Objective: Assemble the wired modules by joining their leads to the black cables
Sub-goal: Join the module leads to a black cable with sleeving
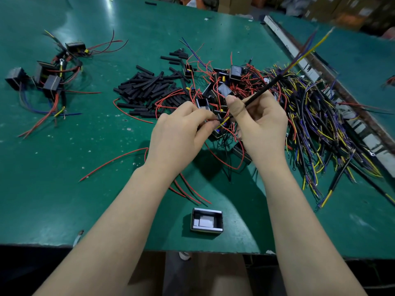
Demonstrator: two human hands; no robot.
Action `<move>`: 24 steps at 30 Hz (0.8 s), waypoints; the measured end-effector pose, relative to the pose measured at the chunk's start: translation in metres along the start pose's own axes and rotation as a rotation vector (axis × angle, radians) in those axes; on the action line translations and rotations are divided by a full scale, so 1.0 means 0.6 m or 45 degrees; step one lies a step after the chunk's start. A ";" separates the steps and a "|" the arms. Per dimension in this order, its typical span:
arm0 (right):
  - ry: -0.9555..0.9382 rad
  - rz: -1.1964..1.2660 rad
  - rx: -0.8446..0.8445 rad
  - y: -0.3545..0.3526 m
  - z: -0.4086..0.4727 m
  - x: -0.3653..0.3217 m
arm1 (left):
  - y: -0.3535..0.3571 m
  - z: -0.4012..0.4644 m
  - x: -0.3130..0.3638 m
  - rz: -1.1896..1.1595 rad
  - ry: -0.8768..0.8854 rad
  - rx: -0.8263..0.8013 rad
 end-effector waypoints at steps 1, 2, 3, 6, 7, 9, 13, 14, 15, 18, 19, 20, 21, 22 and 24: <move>0.037 0.056 -0.022 0.001 0.000 0.000 | 0.001 0.000 -0.002 -0.006 -0.016 0.001; 0.067 0.109 -0.043 0.002 -0.001 0.000 | 0.001 0.000 -0.003 -0.012 -0.024 0.002; 0.085 0.144 -0.059 0.003 -0.001 0.000 | 0.001 0.001 -0.004 -0.025 -0.023 0.006; 0.103 0.181 -0.083 0.004 -0.003 0.000 | -0.001 0.003 -0.003 -0.076 0.003 0.041; 0.111 0.203 -0.092 0.004 -0.002 0.000 | -0.002 0.003 -0.003 -0.085 0.009 0.050; 0.147 0.249 -0.118 0.004 -0.001 0.003 | -0.001 0.002 -0.005 -0.104 0.004 0.060; 0.289 0.423 -0.197 0.010 0.001 0.015 | -0.003 0.002 -0.012 -0.194 -0.050 0.111; 0.311 0.495 -0.234 0.014 0.001 0.016 | -0.003 0.002 -0.013 -0.209 -0.070 0.122; 0.319 0.570 -0.265 0.017 0.001 0.016 | -0.003 0.002 -0.015 -0.223 -0.093 0.128; 0.311 0.694 -0.308 0.023 0.000 0.012 | -0.001 0.001 -0.020 -0.230 -0.161 0.151; 0.301 0.682 -0.321 0.026 -0.001 0.011 | -0.003 0.001 -0.023 -0.234 -0.189 0.180; 0.293 0.657 -0.339 0.029 -0.002 0.010 | -0.005 0.000 -0.027 -0.244 -0.217 0.214; 0.296 0.635 -0.362 0.033 -0.004 0.009 | -0.007 0.000 -0.030 -0.253 -0.238 0.242; 0.318 0.628 -0.383 0.035 -0.005 0.011 | -0.008 0.000 -0.032 -0.257 -0.248 0.254; 0.401 0.633 -0.399 0.038 -0.006 0.016 | -0.008 0.002 -0.029 -0.269 -0.222 0.246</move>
Point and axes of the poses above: each hand's wrist, its own z-axis towards the middle knuckle, its own y-axis out of the palm, x = y × z, the point moved 6 cm from there along z, towards the middle knuckle, and after that the axes turned 11 degrees about y, right-handed, at the moved point
